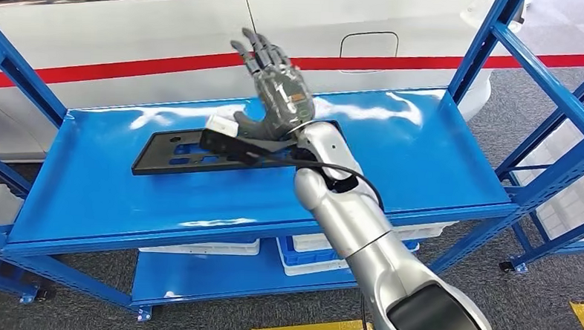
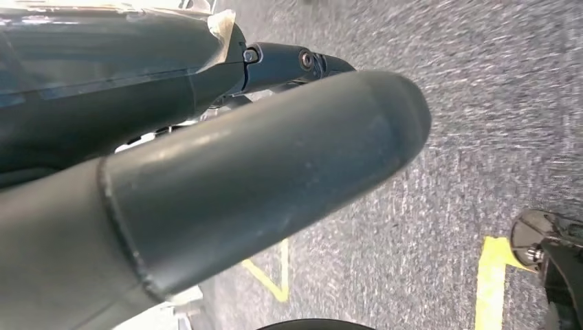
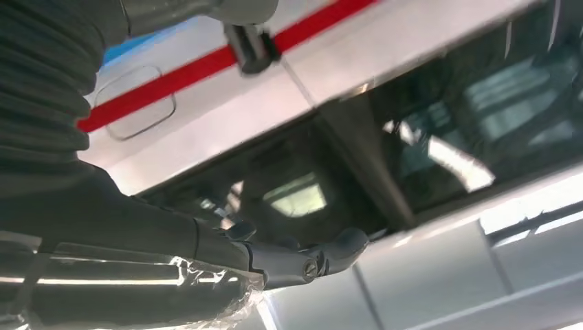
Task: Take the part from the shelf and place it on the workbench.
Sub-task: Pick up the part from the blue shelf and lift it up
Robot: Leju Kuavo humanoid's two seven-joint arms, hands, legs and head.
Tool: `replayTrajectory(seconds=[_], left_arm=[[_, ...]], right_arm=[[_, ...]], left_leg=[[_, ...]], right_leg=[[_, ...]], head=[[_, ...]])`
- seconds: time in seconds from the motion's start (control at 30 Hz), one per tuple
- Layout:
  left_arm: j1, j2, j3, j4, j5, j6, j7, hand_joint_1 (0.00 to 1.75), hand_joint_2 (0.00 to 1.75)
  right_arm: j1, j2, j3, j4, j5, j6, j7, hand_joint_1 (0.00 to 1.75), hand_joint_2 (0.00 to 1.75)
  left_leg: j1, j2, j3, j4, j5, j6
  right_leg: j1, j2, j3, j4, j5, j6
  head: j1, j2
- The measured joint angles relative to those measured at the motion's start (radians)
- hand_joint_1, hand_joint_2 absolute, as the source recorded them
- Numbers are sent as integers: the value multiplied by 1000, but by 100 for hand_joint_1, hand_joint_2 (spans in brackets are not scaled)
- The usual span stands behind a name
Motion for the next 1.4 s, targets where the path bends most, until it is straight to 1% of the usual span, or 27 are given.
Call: replayTrajectory(seconds=[0.13, 0.23, 0.37, 0.5, 0.63, 0.73, 0.87, 1.0, 1.13, 1.23, 1.37, 1.4], left_arm=[[0, 1, -10, 0, -15, 2, -18, 0, 0], [2, 2, -20, 0, -24, 4, -55, 0, 0], [2, 3, -24, 0, -28, 6, -90, 0, 0], [2, 3, -25, 0, -28, 10, -99, 0, 0], [2, 3, -24, 0, -29, 15, -93, 0, 0], [2, 2, -24, 0, -30, 17, -74, 0, 0], [2, 2, -24, 0, -37, 21, -69, 0, 0], [2, 2, -24, 0, -47, 17, -77, 0, 0], [2, 3, -24, 0, -58, 6, -90, 0, 0], [2, 3, -24, 0, -62, 4, -93, 0, 0], [2, 3, -24, 0, -66, 0, -97, 0, 0], [2, 3, -24, 0, -69, -4, -99, 0, 0]], right_arm=[[41, 20, 94, 1, 11, 31, 4, 0, 175], [55, 28, 146, 8, 27, 65, 3, 0, 175], [81, 46, 221, 43, 47, 74, 3, 0, 175], [87, 57, 253, 80, 48, 72, 3, 0, 175], [77, 81, 278, 173, 56, 39, 15, 0, 175], [62, 99, 282, 251, 63, -10, 46, 0, 175], [29, 103, 279, 359, 74, -90, 101, 0, 175], [-4, 97, 253, 456, 104, -161, 191, 0, 175], [-31, 74, 197, 520, 132, -187, 259, 0, 175], [-38, 56, 156, 543, 144, -192, 267, 0, 175], [-39, 45, 128, 561, 158, -195, 286, 1, 175], [-39, 42, 121, 564, 164, -195, 297, 31, 175]], left_leg=[[-2, -1, 1, 1, 0, -1], [-4, -2, 1, 1, 0, 0], [-6, -2, 3, 1, 0, 0], [-6, -3, 2, 1, -1, 0], [-6, -3, 3, 1, -2, 1], [-6, -3, 3, 1, -2, 1], [-6, -3, 4, 1, -2, 1], [-7, -3, 5, 2, -2, 1], [-7, -3, 5, 3, -2, 1], [-7, -2, 5, 3, -2, 1], [-7, -3, 5, 3, -2, 1], [-7, -3, 5, 3, -2, 1]], right_leg=[[-1, -1, 1, 0, 0, 0], [-3, -2, 3, 0, 0, 0], [-4, -2, 3, 0, 0, 0], [-5, -2, 3, -1, 0, 0], [-5, -2, 3, -1, 0, 0], [-5, -2, 4, -1, 0, 0], [-5, -2, 5, -1, 0, 0], [-5, -2, 5, -1, 0, 0], [-5, -2, 5, -1, 0, 0], [-5, -1, 5, -1, 0, 1], [-5, -1, 5, -1, 0, 1], [-5, -1, 5, -1, 0, 1]], head=[[0, 0], [0, 0], [0, 0], [0, 0], [0, 0], [0, 0], [0, 0], [0, 0], [0, 0], [0, 0], [0, 0], [0, 0]])
